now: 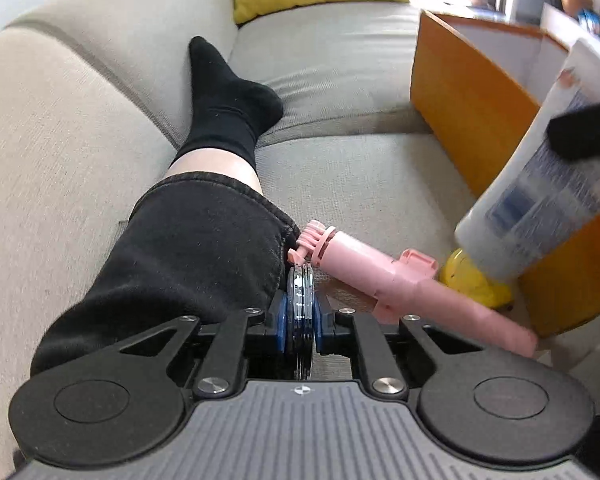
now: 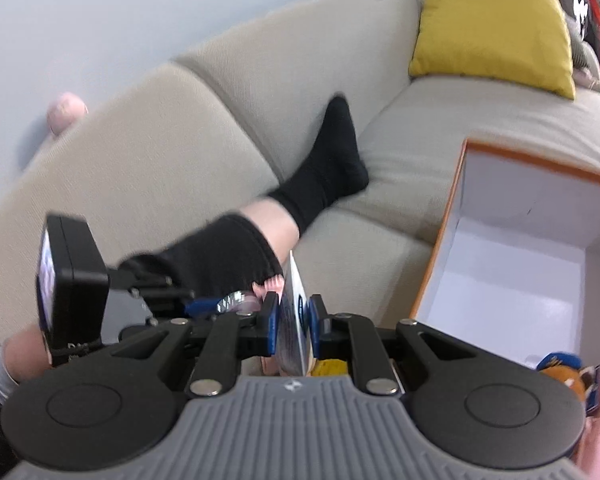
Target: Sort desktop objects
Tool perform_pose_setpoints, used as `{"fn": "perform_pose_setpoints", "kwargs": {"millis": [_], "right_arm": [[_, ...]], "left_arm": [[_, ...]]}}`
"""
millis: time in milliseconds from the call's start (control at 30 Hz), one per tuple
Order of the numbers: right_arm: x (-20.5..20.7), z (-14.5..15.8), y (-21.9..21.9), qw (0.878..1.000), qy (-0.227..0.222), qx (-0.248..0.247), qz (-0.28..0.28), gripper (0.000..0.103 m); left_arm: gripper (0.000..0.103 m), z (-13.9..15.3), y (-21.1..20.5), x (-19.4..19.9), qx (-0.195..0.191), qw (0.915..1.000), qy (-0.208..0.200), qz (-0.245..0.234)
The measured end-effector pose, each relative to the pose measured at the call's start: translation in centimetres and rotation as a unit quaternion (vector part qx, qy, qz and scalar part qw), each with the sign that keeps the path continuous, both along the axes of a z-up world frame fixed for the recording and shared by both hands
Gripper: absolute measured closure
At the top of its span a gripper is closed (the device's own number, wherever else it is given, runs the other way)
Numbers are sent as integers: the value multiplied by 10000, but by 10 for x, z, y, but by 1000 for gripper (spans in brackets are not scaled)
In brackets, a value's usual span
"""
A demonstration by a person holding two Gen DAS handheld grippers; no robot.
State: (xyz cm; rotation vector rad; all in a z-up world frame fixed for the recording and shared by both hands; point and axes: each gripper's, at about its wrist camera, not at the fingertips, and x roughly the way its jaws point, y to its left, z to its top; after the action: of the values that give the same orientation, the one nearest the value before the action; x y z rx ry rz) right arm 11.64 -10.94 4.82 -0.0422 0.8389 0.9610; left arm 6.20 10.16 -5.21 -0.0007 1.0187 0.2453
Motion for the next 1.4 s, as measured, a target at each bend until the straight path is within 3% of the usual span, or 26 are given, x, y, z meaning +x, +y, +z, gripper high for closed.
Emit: {"fn": "perform_pose_setpoints", "kwargs": {"millis": [167,300,467,633,833,1000,1167,1267,1400], "right_arm": [[1,34,-39,9983,-267,383,-352,87],[1,45,-69,9960,-405,180,-770,87],[4,17,-82,9929,-50,-424,-1110,87],[3,-16,-79,9894,354,-811,-1149,87],[2,-33,-68,9878,404,-1237,-859,87],[6,-50,-55,9841,459,-1664,-414,87],[15,-51,-38,9763,344,-2070,532,87],[23,-48,-26,9612,315,-2373,1374,87],[28,-45,-8,9227,263,-2838,2595,87]], "left_arm": [[88,31,-2,-19,-415,9979,-475,130],[89,60,-10,-28,-796,9931,-855,91],[88,90,-31,-27,-1230,9842,-1230,-337],[89,104,-54,-18,-1700,9733,-1339,-768],[89,106,-74,-3,-1777,9692,-1304,-1101],[89,103,-80,3,-1816,9681,-1241,-1199],[89,100,-80,6,-1800,9691,-1172,-1214],[89,98,-79,8,-1804,9697,-1118,-1210],[89,97,-80,11,-1771,9705,-1063,-1247]]}}
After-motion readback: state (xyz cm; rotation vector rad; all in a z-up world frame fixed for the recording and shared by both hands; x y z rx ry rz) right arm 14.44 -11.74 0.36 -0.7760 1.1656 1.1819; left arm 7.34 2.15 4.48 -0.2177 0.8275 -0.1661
